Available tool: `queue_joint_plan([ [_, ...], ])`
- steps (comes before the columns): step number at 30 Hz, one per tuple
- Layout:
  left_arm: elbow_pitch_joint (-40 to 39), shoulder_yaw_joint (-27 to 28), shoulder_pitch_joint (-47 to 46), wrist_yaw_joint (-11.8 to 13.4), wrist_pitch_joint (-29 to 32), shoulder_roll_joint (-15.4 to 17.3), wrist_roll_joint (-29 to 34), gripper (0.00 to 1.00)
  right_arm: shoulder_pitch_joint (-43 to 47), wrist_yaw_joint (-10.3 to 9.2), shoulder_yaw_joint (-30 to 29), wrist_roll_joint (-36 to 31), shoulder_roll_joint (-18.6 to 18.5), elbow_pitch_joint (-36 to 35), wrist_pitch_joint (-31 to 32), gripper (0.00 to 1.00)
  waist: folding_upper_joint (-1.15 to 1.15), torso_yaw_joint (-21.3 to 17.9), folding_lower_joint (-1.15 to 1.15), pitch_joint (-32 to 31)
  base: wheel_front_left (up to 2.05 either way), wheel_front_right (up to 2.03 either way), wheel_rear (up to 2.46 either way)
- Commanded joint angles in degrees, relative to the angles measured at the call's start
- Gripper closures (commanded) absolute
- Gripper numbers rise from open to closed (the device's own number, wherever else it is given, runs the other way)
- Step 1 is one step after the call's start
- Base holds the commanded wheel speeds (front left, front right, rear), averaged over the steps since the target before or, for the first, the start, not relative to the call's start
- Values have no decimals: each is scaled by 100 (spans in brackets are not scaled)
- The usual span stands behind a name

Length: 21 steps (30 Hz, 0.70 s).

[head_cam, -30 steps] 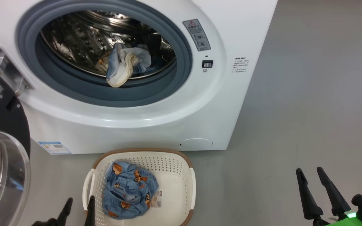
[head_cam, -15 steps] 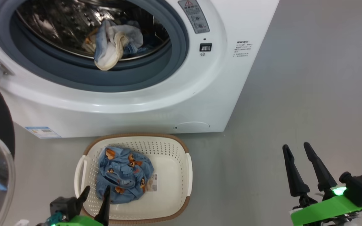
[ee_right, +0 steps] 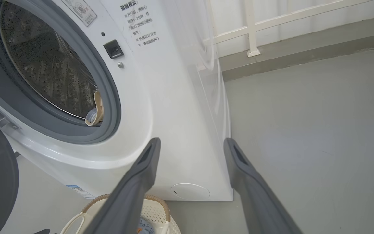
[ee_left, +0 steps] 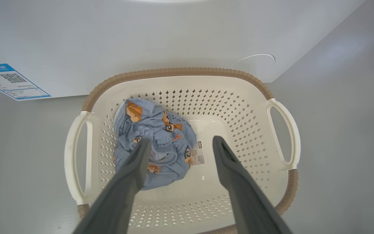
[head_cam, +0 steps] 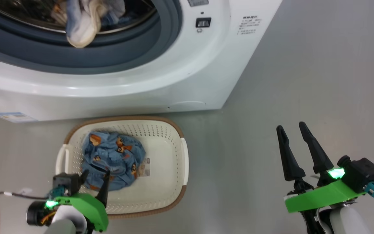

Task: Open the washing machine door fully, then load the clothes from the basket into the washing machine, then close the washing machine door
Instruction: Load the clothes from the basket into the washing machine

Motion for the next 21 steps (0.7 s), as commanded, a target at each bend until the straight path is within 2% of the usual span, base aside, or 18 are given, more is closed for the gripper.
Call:
queue_joint_plan([
  [1,119,0,-257,-16,-67,213,-122,0,-142,9,187,-62,57,-156,-27,0,0,-162,0,350,0,0,0],
  [21,1146,-1037,-1610,-16,-77,761,-816,0,-790,9,544,-57,204,-250,-27,0,0,-574,0,1494,0,0,0],
])
